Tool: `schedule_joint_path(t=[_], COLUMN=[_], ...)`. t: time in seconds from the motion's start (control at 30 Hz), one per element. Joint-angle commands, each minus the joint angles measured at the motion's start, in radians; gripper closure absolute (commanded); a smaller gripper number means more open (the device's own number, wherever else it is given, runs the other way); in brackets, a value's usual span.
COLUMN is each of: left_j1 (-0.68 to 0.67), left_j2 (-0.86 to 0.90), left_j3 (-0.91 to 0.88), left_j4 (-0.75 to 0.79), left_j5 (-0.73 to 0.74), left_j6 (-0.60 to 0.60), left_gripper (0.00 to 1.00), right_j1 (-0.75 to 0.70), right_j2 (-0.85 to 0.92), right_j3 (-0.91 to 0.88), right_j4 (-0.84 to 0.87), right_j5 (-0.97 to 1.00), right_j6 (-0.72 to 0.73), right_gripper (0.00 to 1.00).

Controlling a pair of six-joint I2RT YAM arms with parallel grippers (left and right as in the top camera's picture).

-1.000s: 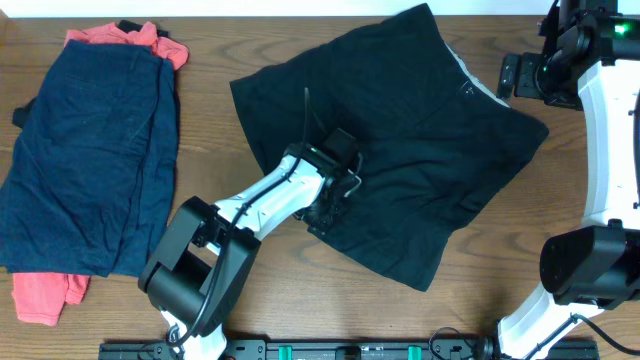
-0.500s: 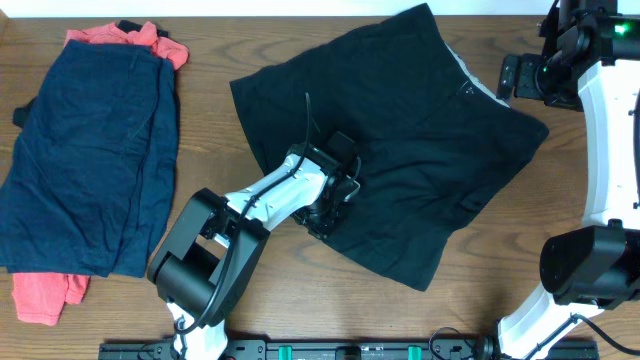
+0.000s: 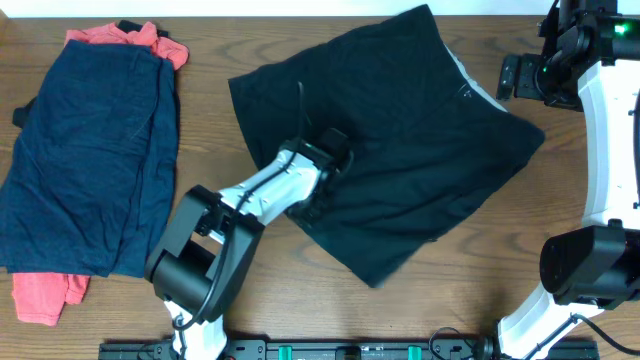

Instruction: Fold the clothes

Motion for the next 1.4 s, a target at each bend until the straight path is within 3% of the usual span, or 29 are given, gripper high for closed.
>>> schedule_joint_path(t=[0.0, 0.33, 0.43, 0.57, 0.77, 0.9, 1.1, 1.2, 1.37], left_j1=[0.085, 0.328, 0.377, 0.384, 0.330, 0.306, 0.304, 0.295, 0.216], left_j2=[0.037, 0.037, 0.037, 0.023, -0.077, -0.203, -0.401, -0.451, -0.458], left_j3=[-0.011, -0.011, -0.011, 0.004, 0.048, 0.069, 0.070, 0.067, 0.015], left_j4=[0.065, 0.193, 0.193, 0.140, 0.059, -0.032, -0.196, -0.271, -0.382], left_j5=[-0.267, -0.270, -0.269, -0.250, -0.173, -0.096, 0.217, 0.334, 0.364], left_j6=[0.018, 0.096, 0.096, 0.091, 0.038, -0.071, -0.303, -0.373, -0.414], left_gripper=[0.94, 0.90, 0.75, 0.70, 0.49, 0.35, 0.17, 0.16, 0.16], right_j1=[-0.001, -0.001, -0.001, -0.001, -0.001, -0.001, 0.003, 0.010, 0.056], right_j2=[0.007, 0.007, 0.007, 0.007, -0.018, -0.074, -0.175, -0.200, -0.203], right_j3=[-0.003, -0.003, -0.003, -0.003, 0.001, 0.001, 0.001, 0.000, -0.042], right_j4=[-0.002, 0.001, 0.003, 0.009, 0.029, -0.001, -0.113, -0.165, -0.245], right_j5=[0.002, -0.050, -0.052, -0.080, -0.113, -0.140, -0.163, -0.206, -0.214], right_j6=[-0.013, -0.013, -0.013, -0.013, -0.013, -0.039, -0.039, -0.032, 0.029], right_gripper=[0.01, 0.01, 0.01, 0.01, 0.01, 0.01, 0.01, 0.01, 0.01])
